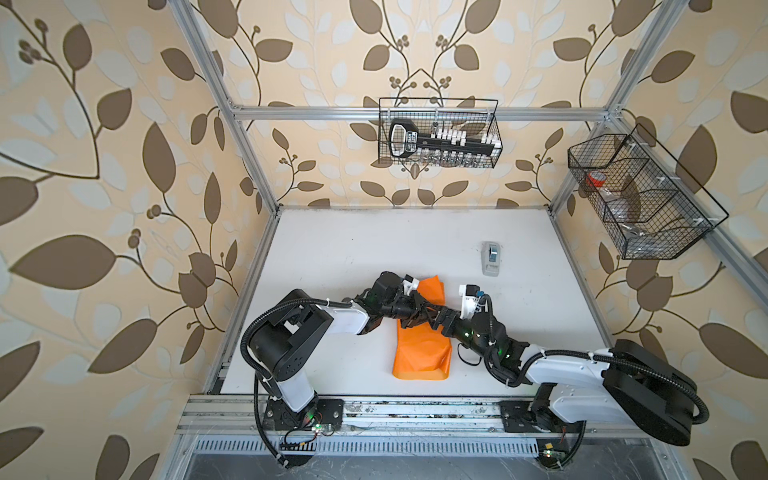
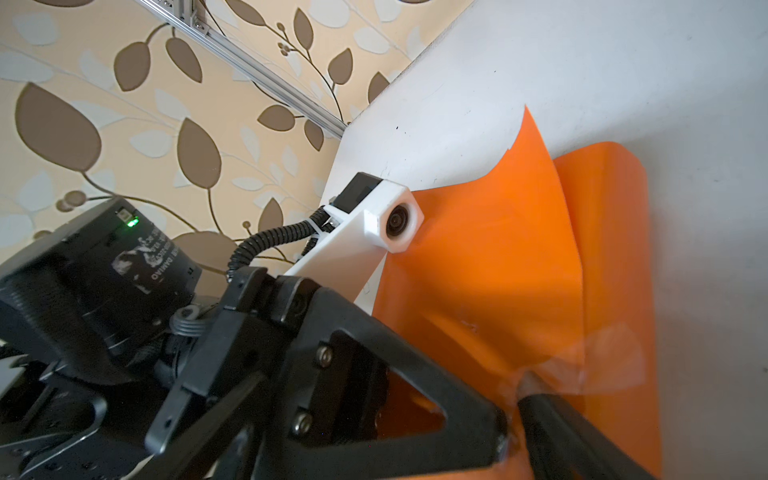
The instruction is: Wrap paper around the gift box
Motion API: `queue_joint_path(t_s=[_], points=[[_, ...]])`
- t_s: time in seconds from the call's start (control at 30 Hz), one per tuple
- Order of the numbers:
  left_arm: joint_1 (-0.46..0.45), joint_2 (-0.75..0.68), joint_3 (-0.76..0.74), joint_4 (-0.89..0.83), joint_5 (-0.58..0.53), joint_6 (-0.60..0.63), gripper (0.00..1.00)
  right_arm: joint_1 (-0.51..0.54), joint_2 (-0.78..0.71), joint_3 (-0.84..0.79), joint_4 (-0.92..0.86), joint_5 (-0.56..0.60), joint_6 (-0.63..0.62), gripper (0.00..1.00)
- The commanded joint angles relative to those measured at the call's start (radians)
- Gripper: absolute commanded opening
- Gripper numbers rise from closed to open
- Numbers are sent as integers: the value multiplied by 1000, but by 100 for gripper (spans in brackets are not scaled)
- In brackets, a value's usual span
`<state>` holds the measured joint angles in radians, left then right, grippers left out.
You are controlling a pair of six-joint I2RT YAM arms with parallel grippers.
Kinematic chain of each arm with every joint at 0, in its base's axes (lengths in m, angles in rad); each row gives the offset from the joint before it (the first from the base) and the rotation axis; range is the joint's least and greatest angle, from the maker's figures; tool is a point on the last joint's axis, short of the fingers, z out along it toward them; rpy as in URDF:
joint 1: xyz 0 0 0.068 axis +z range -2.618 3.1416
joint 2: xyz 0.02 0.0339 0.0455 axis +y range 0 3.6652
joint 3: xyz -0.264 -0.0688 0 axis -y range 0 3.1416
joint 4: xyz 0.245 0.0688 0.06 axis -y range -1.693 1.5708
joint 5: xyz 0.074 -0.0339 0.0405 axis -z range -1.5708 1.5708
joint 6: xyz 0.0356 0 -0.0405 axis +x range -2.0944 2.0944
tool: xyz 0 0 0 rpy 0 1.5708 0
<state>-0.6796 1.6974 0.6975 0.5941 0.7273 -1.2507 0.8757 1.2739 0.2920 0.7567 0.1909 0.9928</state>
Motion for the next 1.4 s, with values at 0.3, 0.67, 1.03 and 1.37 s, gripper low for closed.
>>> queue_joint_path(t_s=[0.3, 0.67, 1.03, 1.37], points=[[4, 39, -31, -29, 3, -24, 14, 36, 14, -6, 6, 30, -10, 93], [5, 42, -44, -27, 3, -26, 0, 37, -23, -28, -12, 47, -14, 93], [5, 59, -71, -70, -11, -4, 0, -61, -193, -31, -174, 30, -66, 96], [5, 106, -81, -42, -10, -18, 0, -208, -277, -69, -250, -106, -15, 86]])
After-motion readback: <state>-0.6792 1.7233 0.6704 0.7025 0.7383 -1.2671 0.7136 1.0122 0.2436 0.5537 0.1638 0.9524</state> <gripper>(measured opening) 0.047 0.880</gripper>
